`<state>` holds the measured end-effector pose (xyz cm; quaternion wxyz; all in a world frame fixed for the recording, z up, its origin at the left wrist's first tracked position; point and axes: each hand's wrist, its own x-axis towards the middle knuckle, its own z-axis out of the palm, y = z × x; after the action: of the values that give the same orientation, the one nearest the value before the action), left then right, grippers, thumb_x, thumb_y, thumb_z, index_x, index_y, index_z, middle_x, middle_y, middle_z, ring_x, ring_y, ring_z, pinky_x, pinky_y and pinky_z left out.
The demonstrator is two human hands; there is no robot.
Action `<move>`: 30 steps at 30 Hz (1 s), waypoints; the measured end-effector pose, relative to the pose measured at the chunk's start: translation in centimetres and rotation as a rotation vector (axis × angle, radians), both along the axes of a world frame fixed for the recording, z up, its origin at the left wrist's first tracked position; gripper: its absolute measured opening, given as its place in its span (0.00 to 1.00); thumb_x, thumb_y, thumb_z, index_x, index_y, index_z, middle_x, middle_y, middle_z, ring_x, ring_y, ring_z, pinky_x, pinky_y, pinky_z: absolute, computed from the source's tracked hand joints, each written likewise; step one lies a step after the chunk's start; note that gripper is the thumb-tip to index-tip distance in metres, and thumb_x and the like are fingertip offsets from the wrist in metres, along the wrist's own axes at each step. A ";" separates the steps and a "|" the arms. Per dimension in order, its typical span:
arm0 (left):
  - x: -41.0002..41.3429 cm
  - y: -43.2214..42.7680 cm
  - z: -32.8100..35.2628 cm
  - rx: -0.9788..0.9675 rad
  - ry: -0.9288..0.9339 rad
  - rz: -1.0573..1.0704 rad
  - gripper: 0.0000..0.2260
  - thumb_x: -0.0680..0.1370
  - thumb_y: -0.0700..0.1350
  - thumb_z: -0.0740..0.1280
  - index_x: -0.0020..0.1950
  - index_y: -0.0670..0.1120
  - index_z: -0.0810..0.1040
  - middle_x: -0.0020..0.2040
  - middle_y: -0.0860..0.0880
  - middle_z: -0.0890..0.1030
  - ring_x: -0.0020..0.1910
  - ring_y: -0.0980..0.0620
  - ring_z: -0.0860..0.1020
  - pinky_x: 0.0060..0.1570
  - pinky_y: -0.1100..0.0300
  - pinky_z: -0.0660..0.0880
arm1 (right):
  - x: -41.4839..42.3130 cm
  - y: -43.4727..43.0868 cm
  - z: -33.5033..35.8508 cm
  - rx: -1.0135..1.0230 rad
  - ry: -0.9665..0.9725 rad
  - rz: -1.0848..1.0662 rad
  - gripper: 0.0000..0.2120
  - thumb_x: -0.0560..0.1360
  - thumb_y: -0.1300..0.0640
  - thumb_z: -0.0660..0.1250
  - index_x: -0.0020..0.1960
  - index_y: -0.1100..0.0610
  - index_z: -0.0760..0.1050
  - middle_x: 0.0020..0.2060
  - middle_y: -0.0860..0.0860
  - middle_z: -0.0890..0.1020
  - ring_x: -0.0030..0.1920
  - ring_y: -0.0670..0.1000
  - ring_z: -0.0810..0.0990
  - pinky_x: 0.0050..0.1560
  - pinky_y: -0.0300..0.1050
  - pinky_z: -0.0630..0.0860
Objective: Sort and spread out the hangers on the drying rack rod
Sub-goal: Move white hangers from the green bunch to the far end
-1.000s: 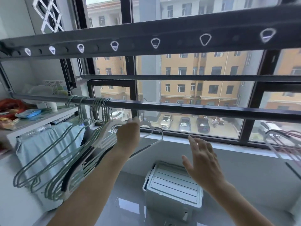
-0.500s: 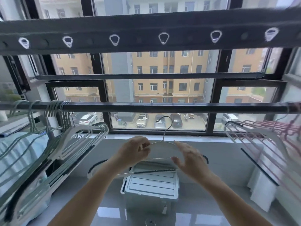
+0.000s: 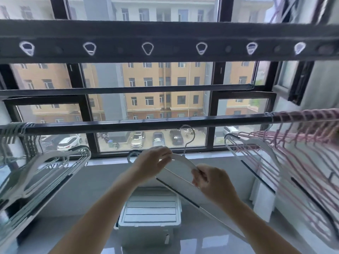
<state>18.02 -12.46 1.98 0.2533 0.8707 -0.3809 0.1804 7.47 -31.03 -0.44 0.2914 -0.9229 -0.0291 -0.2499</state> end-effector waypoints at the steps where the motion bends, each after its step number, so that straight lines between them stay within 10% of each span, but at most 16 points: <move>1: -0.2 -0.9 0.2 0.005 -0.016 -0.010 0.06 0.77 0.47 0.64 0.50 0.48 0.77 0.41 0.56 0.75 0.42 0.53 0.75 0.42 0.59 0.72 | -0.4 -0.7 0.1 -0.011 -0.008 -0.027 0.12 0.76 0.52 0.62 0.35 0.52 0.74 0.29 0.49 0.82 0.31 0.48 0.80 0.37 0.47 0.77; 12: -1.3 -12.1 2.7 -0.106 -0.165 -0.097 0.12 0.76 0.50 0.64 0.59 0.52 0.76 0.55 0.54 0.79 0.51 0.55 0.77 0.48 0.61 0.72 | -3.7 -7.7 2.7 0.040 -0.185 -0.267 0.14 0.76 0.51 0.62 0.32 0.51 0.73 0.26 0.46 0.81 0.28 0.45 0.80 0.33 0.46 0.78; 30: -1.6 -20.7 2.4 0.066 0.135 -0.227 0.26 0.77 0.48 0.62 0.73 0.48 0.57 0.70 0.49 0.65 0.63 0.51 0.71 0.59 0.59 0.67 | -1.6 -11.9 3.1 -0.101 -0.012 -0.575 0.11 0.77 0.53 0.60 0.40 0.56 0.78 0.31 0.51 0.80 0.31 0.53 0.75 0.31 0.41 0.65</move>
<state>16.39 -33.16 4.40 0.2683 0.8403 -0.4646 0.0787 5.91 -42.89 2.66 0.1624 -0.9051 0.2196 -0.3258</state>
